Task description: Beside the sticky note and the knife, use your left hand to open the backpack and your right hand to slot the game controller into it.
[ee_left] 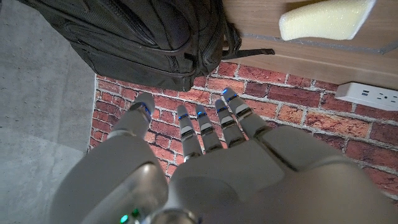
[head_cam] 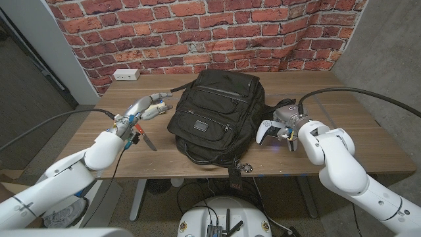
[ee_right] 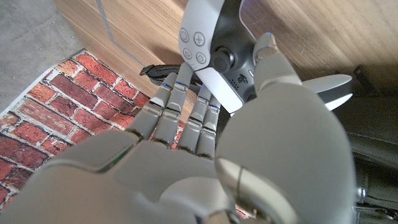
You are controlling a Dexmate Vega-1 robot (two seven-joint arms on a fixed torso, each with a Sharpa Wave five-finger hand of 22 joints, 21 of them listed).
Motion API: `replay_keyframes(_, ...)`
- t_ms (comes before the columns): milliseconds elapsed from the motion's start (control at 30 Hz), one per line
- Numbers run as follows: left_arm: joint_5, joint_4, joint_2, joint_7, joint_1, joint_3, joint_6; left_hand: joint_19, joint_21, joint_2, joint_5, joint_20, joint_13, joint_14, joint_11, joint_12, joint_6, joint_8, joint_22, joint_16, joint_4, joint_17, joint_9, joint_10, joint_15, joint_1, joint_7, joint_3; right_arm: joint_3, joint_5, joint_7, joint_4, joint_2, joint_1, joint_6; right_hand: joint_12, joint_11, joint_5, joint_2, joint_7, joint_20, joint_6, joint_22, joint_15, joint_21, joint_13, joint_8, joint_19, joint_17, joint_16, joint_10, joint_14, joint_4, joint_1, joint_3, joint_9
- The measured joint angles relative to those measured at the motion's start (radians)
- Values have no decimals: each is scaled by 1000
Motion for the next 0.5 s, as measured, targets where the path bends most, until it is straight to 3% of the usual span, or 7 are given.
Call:
replay_keyframes(200, 97, 3, 2, 8, 22, -20, -21, 0, 0, -28, 0, 0, 0, -11, -16, -8, 4, 0, 0, 0, -3, 0, 0, -17, 0, 29, -4, -14, -2, -33, 17, 1, 27, -5, 10, -1, 0, 0, 0, 0, -4, 0, 0, -3, 0, 0, 0, 4, 0, -5, 0, 7, 1, 0, -1, 0)
replay_keyframes(500, 224, 14, 4, 26, 38, -36, -49, 0, 0, -40, 0, 0, 0, -11, -27, -15, 4, -8, 0, 0, 0, 0, 0, -27, 0, 51, -4, -25, 1, -68, 37, 1, 60, -10, 35, -3, 0, -4, 0, -1, 0, 1, 0, -1, 0, 3, 0, 7, 0, -7, 0, 9, 1, 0, -1, 1)
